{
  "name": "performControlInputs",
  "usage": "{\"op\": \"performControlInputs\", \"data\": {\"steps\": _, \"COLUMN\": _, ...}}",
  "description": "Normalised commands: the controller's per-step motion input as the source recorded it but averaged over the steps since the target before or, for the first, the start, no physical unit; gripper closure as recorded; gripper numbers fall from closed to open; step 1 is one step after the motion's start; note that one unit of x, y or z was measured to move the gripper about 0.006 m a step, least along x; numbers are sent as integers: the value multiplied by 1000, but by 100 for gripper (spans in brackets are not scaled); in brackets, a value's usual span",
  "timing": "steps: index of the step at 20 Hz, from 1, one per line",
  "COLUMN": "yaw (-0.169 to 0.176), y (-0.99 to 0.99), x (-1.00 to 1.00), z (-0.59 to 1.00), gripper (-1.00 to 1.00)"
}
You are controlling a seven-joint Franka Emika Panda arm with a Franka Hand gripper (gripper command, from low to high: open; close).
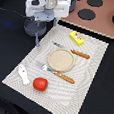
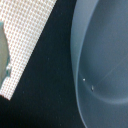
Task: Interact with the objects in diverse but meaningful ways.
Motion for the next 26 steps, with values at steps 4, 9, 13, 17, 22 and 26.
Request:
{"op": "performControlInputs", "data": {"steps": 4, "yaw": -48, "y": 0, "x": -166, "z": -249, "gripper": -100}}
{"op": "performControlInputs", "data": {"steps": 9, "yaw": -48, "y": 0, "x": -173, "z": -217, "gripper": -100}}
{"op": "performControlInputs", "data": {"steps": 13, "yaw": -43, "y": 0, "x": -227, "z": -174, "gripper": 100}}
{"op": "performControlInputs", "data": {"steps": 17, "yaw": -37, "y": 0, "x": -206, "z": -142, "gripper": 100}}
{"op": "performControlInputs", "data": {"steps": 22, "yaw": -33, "y": 0, "x": -176, "z": -151, "gripper": 100}}
{"op": "performControlInputs", "data": {"steps": 26, "yaw": -31, "y": 0, "x": -166, "z": -153, "gripper": 100}}
